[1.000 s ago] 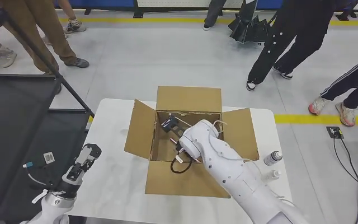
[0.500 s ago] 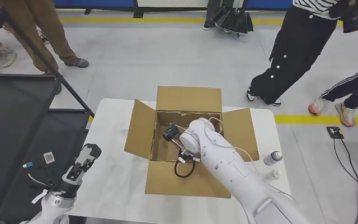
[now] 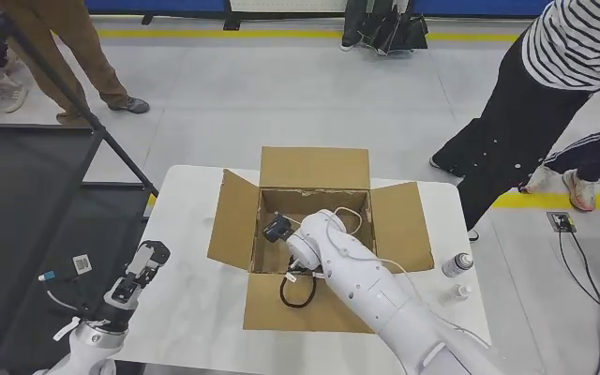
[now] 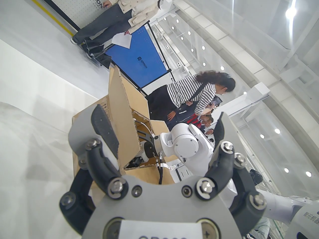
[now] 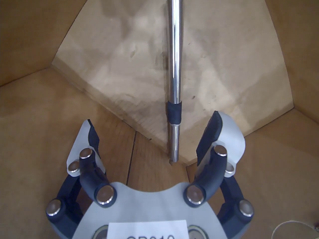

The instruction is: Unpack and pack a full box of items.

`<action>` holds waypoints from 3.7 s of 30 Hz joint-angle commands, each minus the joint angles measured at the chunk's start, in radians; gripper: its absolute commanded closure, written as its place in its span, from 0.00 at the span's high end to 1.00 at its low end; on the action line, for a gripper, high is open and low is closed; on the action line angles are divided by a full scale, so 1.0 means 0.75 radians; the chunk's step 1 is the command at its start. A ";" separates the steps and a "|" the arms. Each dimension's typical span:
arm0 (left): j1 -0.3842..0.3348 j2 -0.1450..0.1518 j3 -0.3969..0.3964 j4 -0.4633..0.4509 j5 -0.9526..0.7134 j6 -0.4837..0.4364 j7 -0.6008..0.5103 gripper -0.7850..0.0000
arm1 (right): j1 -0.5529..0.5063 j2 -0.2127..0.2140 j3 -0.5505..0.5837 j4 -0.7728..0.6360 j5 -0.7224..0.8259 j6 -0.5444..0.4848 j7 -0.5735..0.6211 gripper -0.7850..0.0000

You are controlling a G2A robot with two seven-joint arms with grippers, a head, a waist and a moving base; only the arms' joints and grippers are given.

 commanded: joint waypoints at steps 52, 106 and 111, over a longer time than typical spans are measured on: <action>0.000 0.000 0.000 0.000 0.000 0.000 0.000 1.00 | 0.165 -0.115 -0.008 0.569 0.031 -0.352 -0.359 0.00; 0.000 0.000 0.000 0.000 0.000 0.000 0.000 1.00 | -1.062 0.259 0.652 -1.651 -0.626 0.314 -0.690 0.00; 0.000 0.000 0.000 0.000 0.000 0.000 0.000 1.00 | -1.189 0.268 0.853 -1.870 -0.476 0.413 -0.706 0.00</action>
